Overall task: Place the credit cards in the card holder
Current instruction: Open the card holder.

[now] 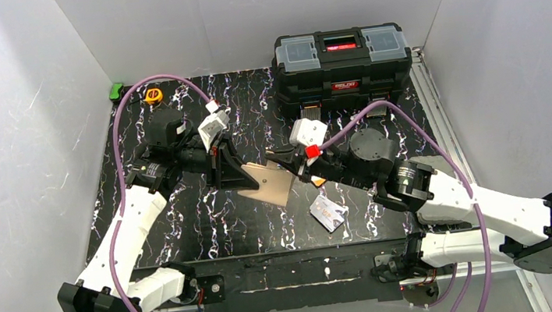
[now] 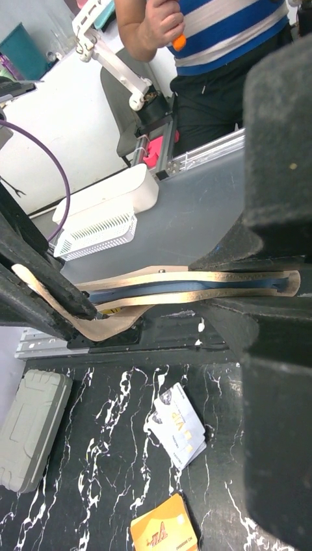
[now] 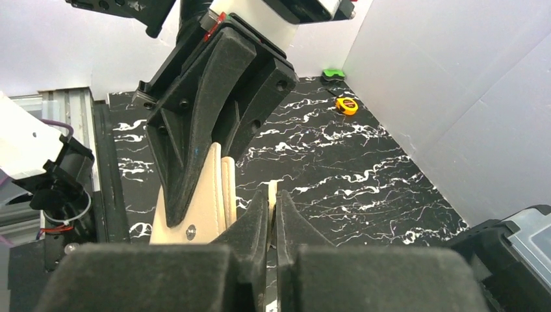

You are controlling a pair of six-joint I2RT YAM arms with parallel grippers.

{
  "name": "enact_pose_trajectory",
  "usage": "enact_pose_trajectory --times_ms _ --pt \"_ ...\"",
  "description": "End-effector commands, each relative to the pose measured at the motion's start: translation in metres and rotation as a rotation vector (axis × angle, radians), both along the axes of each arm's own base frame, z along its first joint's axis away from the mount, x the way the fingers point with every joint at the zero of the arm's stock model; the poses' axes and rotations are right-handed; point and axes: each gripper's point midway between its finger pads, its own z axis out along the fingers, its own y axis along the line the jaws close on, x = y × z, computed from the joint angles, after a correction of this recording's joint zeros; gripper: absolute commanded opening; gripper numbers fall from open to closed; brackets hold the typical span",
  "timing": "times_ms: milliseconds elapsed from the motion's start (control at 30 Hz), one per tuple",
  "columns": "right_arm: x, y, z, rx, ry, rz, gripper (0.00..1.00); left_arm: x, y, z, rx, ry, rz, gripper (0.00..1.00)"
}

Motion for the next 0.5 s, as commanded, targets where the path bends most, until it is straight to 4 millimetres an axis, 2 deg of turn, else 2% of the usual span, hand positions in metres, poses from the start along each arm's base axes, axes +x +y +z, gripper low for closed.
enact_pose_trajectory --times_ms 0,33,100,133,233,267,467 --pt "0.001 -0.011 0.024 0.047 0.026 -0.034 0.01 -0.01 0.003 0.016 -0.043 -0.1 -0.031 0.12" --pt "0.002 -0.012 0.021 0.036 0.034 -0.041 0.01 -0.009 0.003 0.014 -0.037 -0.116 -0.018 0.23" --pt "0.003 -0.013 0.014 0.012 0.062 -0.056 0.01 -0.007 0.003 0.009 -0.025 -0.156 0.007 0.35" --pt "0.004 -0.013 0.011 0.003 0.072 -0.06 0.01 -0.006 0.004 0.005 -0.011 -0.168 0.023 0.45" --pt "0.005 -0.011 -0.003 -0.036 0.111 -0.069 0.01 0.0 0.007 -0.009 0.038 -0.256 0.073 0.85" --pt "0.006 -0.01 -0.009 -0.052 0.128 -0.073 0.01 0.004 0.009 -0.017 0.068 -0.279 0.095 0.96" --pt "0.008 0.002 -0.058 -0.165 0.243 -0.087 0.01 0.026 0.026 -0.069 0.249 -0.398 0.227 0.98"
